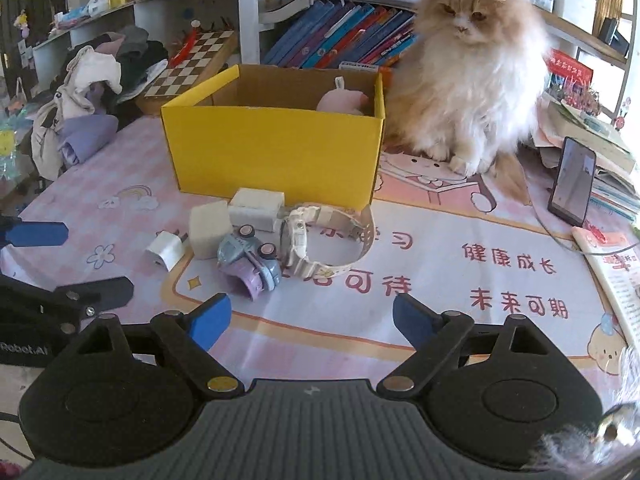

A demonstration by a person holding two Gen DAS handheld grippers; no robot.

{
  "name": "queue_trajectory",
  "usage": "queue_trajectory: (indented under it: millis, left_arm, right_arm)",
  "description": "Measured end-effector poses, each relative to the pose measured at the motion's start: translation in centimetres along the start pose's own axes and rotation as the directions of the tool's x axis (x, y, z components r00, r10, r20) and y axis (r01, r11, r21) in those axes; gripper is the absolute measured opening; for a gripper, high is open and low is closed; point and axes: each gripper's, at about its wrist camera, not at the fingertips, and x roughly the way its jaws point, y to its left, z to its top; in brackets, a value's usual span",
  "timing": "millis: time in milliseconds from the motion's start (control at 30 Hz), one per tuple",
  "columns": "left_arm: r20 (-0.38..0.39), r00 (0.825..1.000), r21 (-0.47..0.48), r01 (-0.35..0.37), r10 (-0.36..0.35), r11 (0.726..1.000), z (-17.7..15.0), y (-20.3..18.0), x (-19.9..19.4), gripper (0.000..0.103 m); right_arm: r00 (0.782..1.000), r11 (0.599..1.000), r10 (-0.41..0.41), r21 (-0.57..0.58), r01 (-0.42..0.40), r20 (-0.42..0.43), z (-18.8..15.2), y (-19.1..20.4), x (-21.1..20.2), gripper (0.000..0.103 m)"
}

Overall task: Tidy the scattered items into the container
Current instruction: 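Withdraw both open tools up and away from the yellow box, then move the left tool toward the white charger cube while the right tool approaches the white watch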

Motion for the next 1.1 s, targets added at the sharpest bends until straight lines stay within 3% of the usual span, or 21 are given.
queue_trajectory:
  millis: [200,333,567,1100]
  left_arm:
    - [0.012,1.0,0.009,0.015,-0.015,1.0,0.3,-0.3,-0.1,0.092]
    - [0.024,0.999,0.018,0.024,-0.024,1.0,0.5,-0.5,-0.2,0.092]
    - [-0.043,0.999,0.002,0.009,-0.009,1.0,0.3,-0.4,1.0,0.093]
    - [-0.03,0.999,-0.018,0.016,-0.017,1.0,0.7,0.2,1.5,0.09]
  right_arm:
    - [1.0,1.0,0.015,-0.01,-0.016,-0.024,0.1,0.3,0.5,0.072]
    - [1.0,0.999,0.024,-0.021,-0.024,-0.019,0.3,0.5,0.5,0.071]
    - [0.999,0.999,0.029,-0.015,-0.03,-0.041,0.6,0.4,0.9,0.071]
    - [0.997,0.997,0.06,-0.036,-0.062,-0.057,1.5,0.4,2.2,0.064]
